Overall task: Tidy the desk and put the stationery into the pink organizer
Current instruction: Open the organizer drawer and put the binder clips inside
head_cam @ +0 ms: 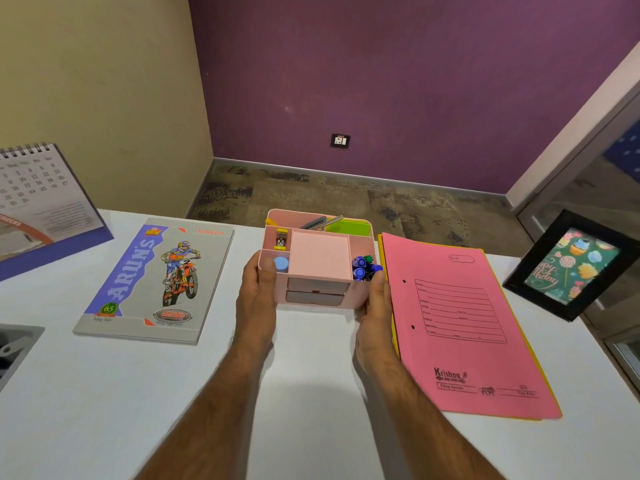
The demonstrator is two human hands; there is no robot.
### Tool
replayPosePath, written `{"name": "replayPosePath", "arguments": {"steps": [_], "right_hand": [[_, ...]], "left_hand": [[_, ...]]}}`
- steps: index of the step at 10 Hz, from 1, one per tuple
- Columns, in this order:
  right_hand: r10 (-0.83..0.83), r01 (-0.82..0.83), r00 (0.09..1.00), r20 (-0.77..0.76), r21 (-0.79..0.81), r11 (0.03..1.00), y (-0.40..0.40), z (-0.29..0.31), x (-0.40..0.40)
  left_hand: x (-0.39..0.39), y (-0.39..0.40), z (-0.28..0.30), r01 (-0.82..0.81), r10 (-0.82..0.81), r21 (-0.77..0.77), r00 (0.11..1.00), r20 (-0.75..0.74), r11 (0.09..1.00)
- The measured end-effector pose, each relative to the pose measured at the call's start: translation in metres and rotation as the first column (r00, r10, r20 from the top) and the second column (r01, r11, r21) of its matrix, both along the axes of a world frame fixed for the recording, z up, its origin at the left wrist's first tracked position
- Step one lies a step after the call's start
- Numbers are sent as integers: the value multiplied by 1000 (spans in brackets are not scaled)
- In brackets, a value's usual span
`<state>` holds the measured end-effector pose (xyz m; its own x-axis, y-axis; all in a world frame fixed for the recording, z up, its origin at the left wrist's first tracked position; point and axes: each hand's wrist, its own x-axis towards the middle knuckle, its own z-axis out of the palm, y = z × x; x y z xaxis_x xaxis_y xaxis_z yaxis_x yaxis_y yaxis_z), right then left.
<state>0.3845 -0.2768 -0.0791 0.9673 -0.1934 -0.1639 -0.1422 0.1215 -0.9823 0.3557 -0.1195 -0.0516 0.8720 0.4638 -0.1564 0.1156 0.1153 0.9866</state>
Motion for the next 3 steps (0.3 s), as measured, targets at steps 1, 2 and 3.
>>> {"name": "replayPosePath", "arguments": {"steps": [1,2,3], "right_hand": [[-18,17,1000,-13,-14,1000,1,3,-4],[-58,57,998,-10,-37,998,0,7,-13],[-33,31,999,-41,-48,998,-5,6,-31]], "left_hand": [[-2,3,3,38,-38,35,999,-2,999],[-7,9,1,70,-66,56,996,-65,996],[-23,11,-4,114,-99,127,988,-117,985]]}}
